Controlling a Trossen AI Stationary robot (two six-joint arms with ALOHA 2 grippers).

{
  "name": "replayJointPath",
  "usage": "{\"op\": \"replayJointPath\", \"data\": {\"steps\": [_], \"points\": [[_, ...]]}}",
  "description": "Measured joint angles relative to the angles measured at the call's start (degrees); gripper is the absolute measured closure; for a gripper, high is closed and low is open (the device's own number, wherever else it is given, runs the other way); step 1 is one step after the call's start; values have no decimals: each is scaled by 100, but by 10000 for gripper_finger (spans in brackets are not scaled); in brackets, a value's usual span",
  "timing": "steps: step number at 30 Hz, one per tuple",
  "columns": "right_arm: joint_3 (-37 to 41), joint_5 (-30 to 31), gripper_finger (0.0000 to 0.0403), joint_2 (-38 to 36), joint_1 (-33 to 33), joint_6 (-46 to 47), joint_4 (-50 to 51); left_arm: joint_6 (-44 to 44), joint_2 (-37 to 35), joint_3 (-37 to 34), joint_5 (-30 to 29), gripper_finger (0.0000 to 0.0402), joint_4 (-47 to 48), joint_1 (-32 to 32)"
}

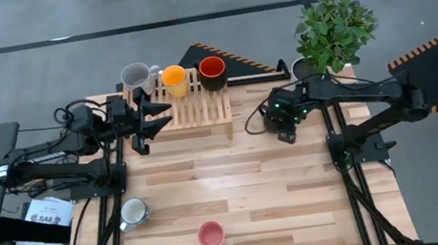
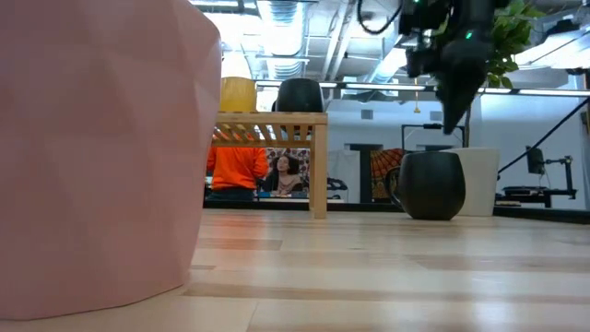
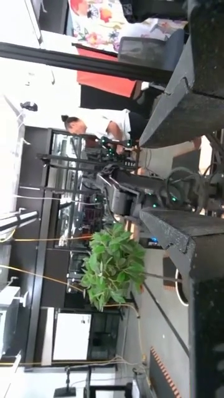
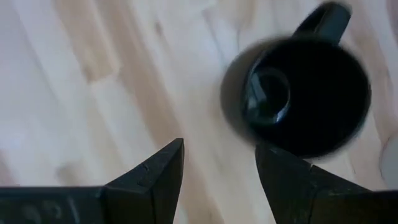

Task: Place coffee mugs
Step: Put the black mug on the shelf

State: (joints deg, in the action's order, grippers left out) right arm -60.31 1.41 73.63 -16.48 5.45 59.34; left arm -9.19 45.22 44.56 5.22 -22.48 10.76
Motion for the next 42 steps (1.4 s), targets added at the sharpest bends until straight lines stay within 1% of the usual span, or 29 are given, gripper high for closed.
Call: {"op": "replayJointPath", "data": {"steps": [4, 10, 15, 19, 23, 25, 28, 32, 34, 36, 38, 42], "points": [[161, 127, 179, -7, -176, -360, -521, -4, -4, 0, -152, 244, 81, 0], [313, 153, 179, 143, -240, -918, -541, 106, -1, 0, -166, 244, 118, 0], [365, 184, 180, 620, -269, -1331, -728, 120, -4, 0, -467, 244, 113, 1], [365, 350, 180, 998, -286, -1349, -930, 122, -4, 0, -488, 244, 104, 0], [365, 352, 186, 1301, -281, -1350, -895, 123, -4, 0, -491, 244, 104, 0], [365, 350, 201, 1401, -260, -1346, -900, 159, -4, 0, -562, 244, 100, 0], [338, 351, 240, 1438, -209, -1336, -875, 216, -4, 0, -847, 244, 92, 0], [254, 308, 321, 1302, -155, -1196, -706, 323, -41, -2, -1199, 244, 86, 0], [148, 275, 364, 1149, -115, -1119, -504, 436, -89, -5, -1273, 244, 11, 0], [-103, 249, 364, 958, -76, -930, -209, 468, -157, -7, -1322, 244, -185, 0], [-425, 59, 364, 806, 28, -632, 193, 419, -247, -7, -1372, 244, -436, 0], [-1376, -49, 364, 648, 532, -284, 942, 420, -449, -7, -1496, 244, -883, 0]]}}
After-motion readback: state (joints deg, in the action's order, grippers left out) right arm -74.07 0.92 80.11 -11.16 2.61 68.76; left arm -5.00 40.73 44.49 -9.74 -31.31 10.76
